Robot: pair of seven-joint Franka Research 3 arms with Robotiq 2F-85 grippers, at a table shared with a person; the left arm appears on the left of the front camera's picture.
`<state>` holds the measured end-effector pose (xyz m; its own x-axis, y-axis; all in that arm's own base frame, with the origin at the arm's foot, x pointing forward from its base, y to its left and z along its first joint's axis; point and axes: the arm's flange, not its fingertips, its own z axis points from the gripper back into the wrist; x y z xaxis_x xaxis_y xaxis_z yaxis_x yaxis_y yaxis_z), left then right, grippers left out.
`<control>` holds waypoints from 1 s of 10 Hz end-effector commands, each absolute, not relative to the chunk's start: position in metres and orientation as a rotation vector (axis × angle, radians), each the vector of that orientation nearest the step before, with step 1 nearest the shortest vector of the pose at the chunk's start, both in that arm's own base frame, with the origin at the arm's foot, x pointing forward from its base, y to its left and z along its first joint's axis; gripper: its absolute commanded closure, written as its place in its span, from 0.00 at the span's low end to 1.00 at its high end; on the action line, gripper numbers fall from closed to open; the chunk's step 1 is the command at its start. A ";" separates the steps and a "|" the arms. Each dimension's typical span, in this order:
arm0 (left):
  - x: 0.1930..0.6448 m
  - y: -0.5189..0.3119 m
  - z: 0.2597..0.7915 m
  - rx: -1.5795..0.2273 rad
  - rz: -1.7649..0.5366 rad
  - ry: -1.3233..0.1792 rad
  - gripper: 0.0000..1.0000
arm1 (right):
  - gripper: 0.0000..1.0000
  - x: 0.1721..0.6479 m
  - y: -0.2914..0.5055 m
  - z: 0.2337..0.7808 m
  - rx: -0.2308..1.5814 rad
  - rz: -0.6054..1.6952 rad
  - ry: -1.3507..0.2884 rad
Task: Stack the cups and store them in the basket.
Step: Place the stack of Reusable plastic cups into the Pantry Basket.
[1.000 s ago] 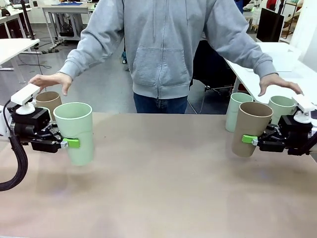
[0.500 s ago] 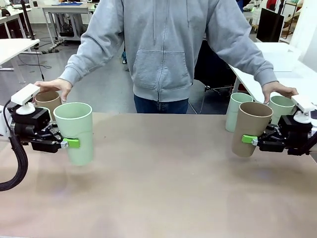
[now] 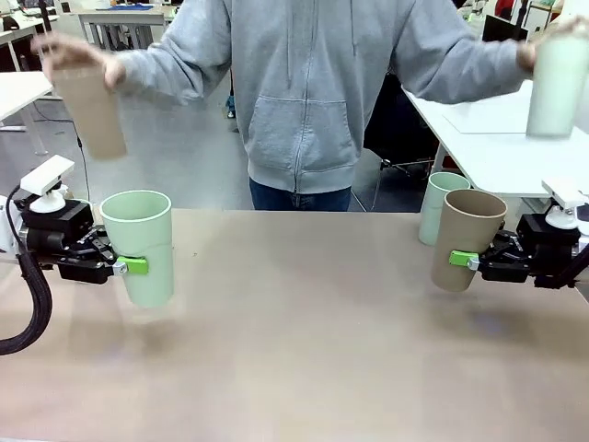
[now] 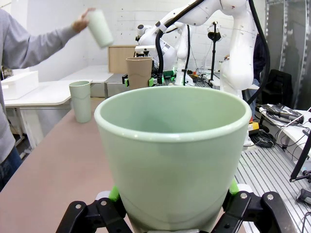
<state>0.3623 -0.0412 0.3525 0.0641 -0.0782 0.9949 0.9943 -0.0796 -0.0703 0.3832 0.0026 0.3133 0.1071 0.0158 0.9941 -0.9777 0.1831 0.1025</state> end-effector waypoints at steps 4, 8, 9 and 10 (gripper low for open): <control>0.362 -0.039 0.354 -1.241 -1.258 -1.077 0.13 | 0.16 0.383 0.003 0.315 1.100 1.015 -1.200; 0.362 -0.039 0.354 -1.241 -1.258 -1.077 0.13 | 0.16 0.383 0.003 0.315 1.100 1.015 -1.200; 0.362 -0.039 0.354 -1.241 -1.258 -1.077 0.13 | 0.16 0.383 0.003 0.315 1.100 1.015 -1.200; 0.362 -0.039 0.354 -1.241 -1.258 -1.077 0.13 | 0.16 0.383 0.003 0.315 1.100 1.015 -1.200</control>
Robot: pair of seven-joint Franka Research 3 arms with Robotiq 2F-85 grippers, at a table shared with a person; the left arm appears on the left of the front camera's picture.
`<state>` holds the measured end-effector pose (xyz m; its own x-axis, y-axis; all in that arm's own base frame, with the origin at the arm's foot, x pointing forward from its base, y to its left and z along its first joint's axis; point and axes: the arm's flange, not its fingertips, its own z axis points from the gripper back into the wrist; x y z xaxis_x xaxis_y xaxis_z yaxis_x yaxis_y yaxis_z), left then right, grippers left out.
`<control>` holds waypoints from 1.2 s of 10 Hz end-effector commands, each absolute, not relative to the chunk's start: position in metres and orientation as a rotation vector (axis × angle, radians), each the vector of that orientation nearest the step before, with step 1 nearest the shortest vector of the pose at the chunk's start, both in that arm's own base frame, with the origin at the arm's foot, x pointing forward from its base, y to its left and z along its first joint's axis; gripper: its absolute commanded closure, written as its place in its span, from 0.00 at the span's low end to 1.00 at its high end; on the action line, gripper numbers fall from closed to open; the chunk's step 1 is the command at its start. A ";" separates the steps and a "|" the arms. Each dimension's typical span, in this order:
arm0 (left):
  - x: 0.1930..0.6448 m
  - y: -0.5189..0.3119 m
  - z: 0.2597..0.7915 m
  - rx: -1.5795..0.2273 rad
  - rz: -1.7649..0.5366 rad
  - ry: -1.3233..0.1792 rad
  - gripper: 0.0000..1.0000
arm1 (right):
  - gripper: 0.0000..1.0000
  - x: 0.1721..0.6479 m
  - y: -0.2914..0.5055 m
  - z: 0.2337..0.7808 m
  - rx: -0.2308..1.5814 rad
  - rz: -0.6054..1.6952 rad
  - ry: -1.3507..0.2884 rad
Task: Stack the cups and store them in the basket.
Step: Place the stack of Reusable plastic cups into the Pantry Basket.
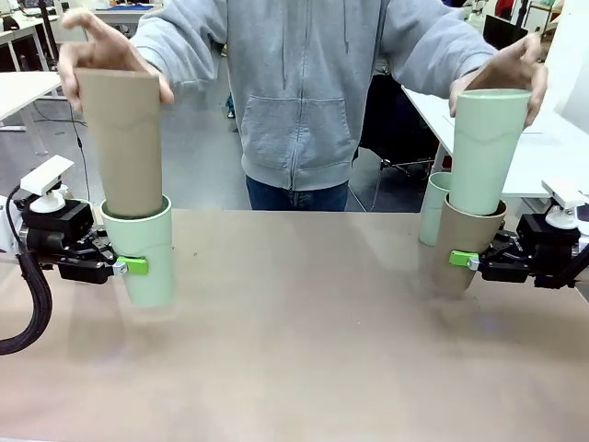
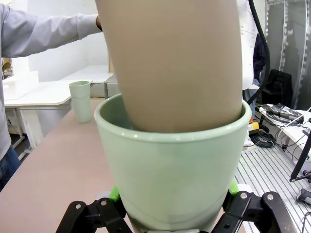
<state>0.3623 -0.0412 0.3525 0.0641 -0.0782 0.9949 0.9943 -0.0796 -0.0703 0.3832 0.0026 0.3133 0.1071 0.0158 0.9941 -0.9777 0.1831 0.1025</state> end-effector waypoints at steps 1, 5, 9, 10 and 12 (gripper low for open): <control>0.362 -0.039 0.354 -1.241 -1.258 -1.077 0.13 | 0.16 0.383 0.003 0.315 1.100 1.015 -1.200; 0.362 -0.039 0.354 -1.241 -1.258 -1.077 0.13 | 0.16 0.383 0.003 0.315 1.100 1.015 -1.200; 0.362 -0.039 0.354 -1.241 -1.258 -1.077 0.13 | 0.16 0.383 0.003 0.315 1.100 1.015 -1.200; 0.362 -0.039 0.354 -1.241 -1.258 -1.077 0.13 | 0.16 0.383 0.003 0.315 1.100 1.015 -1.200; 0.362 -0.039 0.354 -1.241 -1.258 -1.077 0.13 | 0.16 0.383 0.003 0.315 1.100 1.015 -1.200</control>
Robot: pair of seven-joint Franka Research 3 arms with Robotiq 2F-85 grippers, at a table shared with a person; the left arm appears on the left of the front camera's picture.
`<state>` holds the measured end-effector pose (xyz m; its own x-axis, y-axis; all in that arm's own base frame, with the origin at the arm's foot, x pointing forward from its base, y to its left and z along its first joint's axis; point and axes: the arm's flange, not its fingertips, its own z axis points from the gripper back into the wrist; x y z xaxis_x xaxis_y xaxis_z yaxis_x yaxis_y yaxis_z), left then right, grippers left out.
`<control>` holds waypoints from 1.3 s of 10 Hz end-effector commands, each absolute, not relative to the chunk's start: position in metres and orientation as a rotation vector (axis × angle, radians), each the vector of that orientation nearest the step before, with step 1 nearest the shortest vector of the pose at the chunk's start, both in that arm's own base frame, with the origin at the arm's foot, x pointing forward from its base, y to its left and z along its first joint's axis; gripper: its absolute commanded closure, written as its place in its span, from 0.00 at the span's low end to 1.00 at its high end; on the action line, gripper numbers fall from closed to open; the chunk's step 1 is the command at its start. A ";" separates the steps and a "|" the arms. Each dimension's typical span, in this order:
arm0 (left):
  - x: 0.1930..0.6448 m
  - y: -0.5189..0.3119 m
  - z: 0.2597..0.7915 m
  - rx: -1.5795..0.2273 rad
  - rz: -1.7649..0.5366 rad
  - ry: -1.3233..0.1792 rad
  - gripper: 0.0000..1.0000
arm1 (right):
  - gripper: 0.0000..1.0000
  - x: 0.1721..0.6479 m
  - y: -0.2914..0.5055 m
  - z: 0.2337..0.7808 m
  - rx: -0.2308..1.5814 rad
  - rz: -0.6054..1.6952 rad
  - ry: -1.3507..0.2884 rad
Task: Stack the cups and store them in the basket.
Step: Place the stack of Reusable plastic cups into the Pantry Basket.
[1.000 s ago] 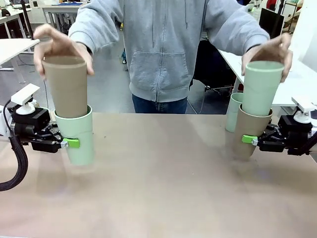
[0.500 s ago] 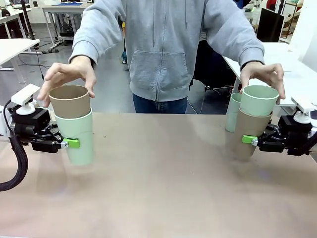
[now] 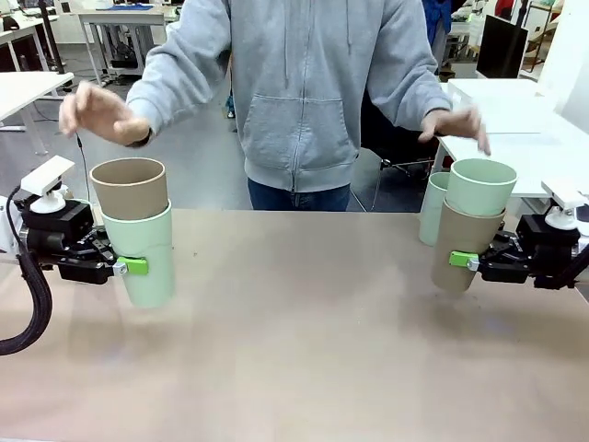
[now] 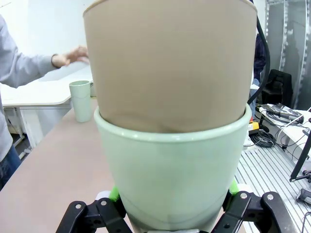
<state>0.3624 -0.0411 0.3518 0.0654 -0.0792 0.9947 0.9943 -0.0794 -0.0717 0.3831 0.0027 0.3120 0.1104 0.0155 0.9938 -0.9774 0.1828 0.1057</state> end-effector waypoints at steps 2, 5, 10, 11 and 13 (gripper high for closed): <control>0.362 -0.039 0.354 -1.241 -1.258 -1.077 0.13 | 0.16 0.383 0.003 0.315 1.100 1.015 -1.200; 0.362 -0.039 0.354 -1.241 -1.258 -1.077 0.13 | 0.16 0.383 0.003 0.315 1.100 1.015 -1.200; 0.362 -0.039 0.354 -1.241 -1.258 -1.077 0.13 | 0.16 0.383 0.003 0.315 1.100 1.015 -1.200; 0.362 -0.039 0.354 -1.241 -1.258 -1.077 0.13 | 0.16 0.383 0.003 0.315 1.100 1.015 -1.200; 0.362 -0.039 0.354 -1.241 -1.258 -1.077 0.13 | 0.16 0.383 0.003 0.315 1.100 1.015 -1.200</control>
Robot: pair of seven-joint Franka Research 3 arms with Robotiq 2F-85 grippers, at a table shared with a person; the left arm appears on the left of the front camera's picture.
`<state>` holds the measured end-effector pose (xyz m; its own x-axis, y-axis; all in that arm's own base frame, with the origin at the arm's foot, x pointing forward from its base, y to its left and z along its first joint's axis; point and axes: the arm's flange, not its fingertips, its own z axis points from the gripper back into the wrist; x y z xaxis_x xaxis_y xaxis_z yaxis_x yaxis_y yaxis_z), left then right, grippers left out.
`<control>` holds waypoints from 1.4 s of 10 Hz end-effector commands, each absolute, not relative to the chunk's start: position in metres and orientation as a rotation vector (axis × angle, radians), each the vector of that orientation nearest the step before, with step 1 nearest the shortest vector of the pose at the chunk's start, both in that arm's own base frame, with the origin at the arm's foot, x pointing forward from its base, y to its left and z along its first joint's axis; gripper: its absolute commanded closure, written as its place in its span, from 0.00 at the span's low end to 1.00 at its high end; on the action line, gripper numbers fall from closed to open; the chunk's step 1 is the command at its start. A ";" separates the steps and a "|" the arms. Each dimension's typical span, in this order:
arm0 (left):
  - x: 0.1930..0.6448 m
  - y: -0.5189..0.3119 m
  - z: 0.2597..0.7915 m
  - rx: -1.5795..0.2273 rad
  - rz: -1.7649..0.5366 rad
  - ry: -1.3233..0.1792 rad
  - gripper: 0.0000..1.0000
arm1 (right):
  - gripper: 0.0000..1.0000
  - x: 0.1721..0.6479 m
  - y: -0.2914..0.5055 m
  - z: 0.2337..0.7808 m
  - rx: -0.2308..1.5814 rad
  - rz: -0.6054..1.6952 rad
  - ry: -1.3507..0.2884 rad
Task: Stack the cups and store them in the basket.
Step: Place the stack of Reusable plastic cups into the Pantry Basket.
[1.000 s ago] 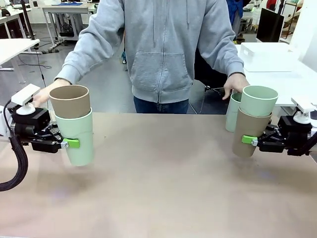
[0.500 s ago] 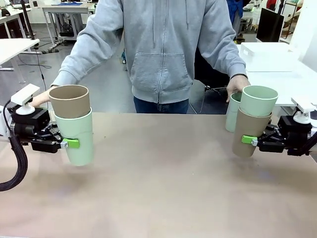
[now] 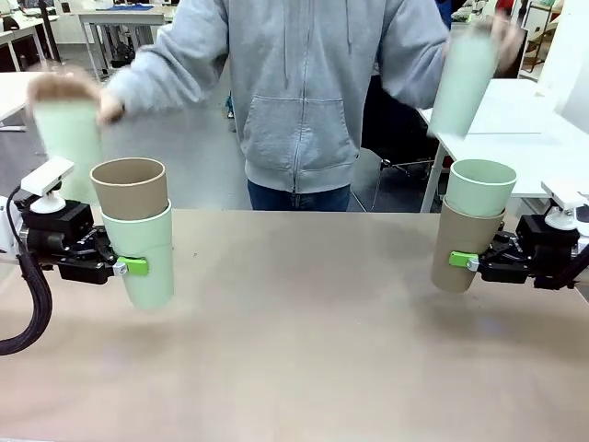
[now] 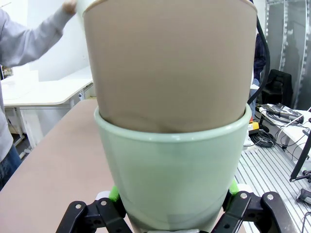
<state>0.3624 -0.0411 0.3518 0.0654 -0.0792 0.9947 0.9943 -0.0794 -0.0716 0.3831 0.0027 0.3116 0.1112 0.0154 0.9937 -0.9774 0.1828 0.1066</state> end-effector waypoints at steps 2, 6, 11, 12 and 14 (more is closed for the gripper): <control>0.362 -0.039 0.354 -1.241 -1.258 -1.077 0.13 | 0.16 0.383 0.003 0.315 1.100 1.015 -1.200; 0.362 -0.039 0.354 -1.241 -1.258 -1.077 0.13 | 0.16 0.383 0.003 0.315 1.100 1.015 -1.200; 0.362 -0.039 0.354 -1.241 -1.258 -1.077 0.13 | 0.16 0.383 0.003 0.315 1.100 1.015 -1.200; 0.362 -0.039 0.354 -1.241 -1.258 -1.077 0.13 | 0.16 0.383 0.003 0.315 1.100 1.015 -1.200; 0.362 -0.039 0.354 -1.241 -1.258 -1.077 0.13 | 0.16 0.383 0.003 0.315 1.100 1.015 -1.200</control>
<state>0.3624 -0.0409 0.3513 0.0657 -0.0810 0.9945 0.9943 -0.0790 -0.0721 0.3830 0.0027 0.3110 0.1125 0.0154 0.9935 -0.9772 0.1827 0.1078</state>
